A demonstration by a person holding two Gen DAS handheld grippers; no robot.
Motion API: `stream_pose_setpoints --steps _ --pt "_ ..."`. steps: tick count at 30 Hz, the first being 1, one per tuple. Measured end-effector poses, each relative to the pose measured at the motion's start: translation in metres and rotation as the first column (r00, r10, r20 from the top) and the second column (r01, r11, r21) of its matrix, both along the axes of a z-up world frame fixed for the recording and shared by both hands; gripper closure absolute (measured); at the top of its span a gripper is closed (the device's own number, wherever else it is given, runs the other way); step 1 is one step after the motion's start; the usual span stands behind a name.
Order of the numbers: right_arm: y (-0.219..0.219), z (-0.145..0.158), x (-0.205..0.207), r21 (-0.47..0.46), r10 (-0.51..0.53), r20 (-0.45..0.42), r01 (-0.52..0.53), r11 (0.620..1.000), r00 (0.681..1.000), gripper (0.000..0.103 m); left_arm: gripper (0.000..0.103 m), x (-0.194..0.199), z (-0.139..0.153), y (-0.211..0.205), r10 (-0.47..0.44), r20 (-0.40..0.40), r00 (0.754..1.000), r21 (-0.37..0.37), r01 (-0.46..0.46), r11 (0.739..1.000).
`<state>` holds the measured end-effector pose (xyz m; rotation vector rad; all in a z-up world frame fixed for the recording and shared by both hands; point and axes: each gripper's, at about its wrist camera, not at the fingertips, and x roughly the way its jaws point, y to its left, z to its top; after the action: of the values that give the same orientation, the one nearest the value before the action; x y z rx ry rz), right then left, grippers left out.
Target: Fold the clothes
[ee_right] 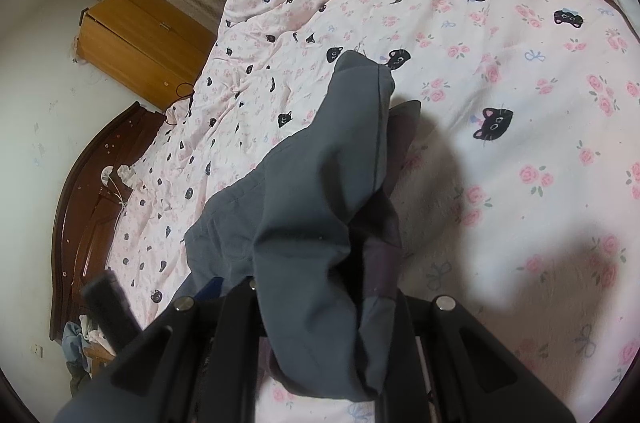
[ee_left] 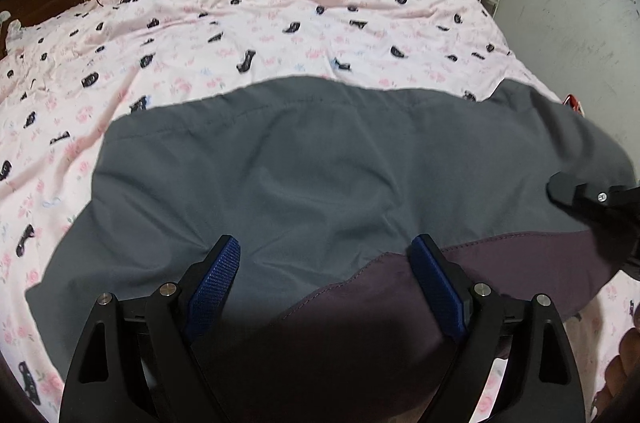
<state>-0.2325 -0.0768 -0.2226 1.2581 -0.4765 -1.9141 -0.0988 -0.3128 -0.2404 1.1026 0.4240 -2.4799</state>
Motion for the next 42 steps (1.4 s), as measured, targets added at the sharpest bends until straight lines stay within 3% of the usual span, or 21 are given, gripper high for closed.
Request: stream_pose_setpoints --steps 3,8,13,18,26,31,35,42 --pt "-0.003 0.001 0.001 0.006 0.004 -0.008 -0.004 1.000 1.000 0.089 0.016 0.001 -0.001 0.002 0.002 0.005 1.000 -0.012 -0.002 1.000" --pt "-0.001 0.005 0.000 0.003 0.002 -0.016 -0.002 1.000 1.000 0.089 0.017 0.019 0.018 0.004 0.024 -0.052 0.998 -0.026 -0.025 0.999" --pt "-0.001 0.007 -0.001 0.001 0.002 -0.027 -0.002 1.000 1.000 0.089 0.017 0.040 0.030 0.016 0.022 -0.081 0.996 -0.081 -0.028 0.996" --pt "-0.005 0.008 0.002 0.012 0.009 -0.036 -0.009 1.000 0.999 0.089 0.016 0.035 0.014 0.012 0.015 -0.051 0.999 -0.035 -0.017 0.999" --pt "-0.016 0.016 0.011 0.023 0.042 -0.068 -0.040 0.999 0.997 0.089 0.016 0.028 0.002 0.014 0.014 -0.020 1.000 -0.039 -0.015 0.999" --pt "-0.021 0.026 0.016 0.035 0.053 -0.102 -0.049 0.998 0.993 0.089 0.016 0.039 0.014 0.008 0.030 -0.066 0.997 -0.005 -0.030 1.000" --pt "-0.017 0.032 0.014 0.027 0.043 -0.107 -0.040 0.999 0.993 0.089 0.016 0.053 0.028 -0.002 0.093 -0.128 0.987 -0.036 -0.099 0.994" --pt "-0.018 0.036 0.018 0.040 0.055 -0.130 -0.050 0.998 0.990 0.089 0.016 0.026 0.029 -0.026 0.085 -0.101 0.991 0.004 -0.086 0.996"
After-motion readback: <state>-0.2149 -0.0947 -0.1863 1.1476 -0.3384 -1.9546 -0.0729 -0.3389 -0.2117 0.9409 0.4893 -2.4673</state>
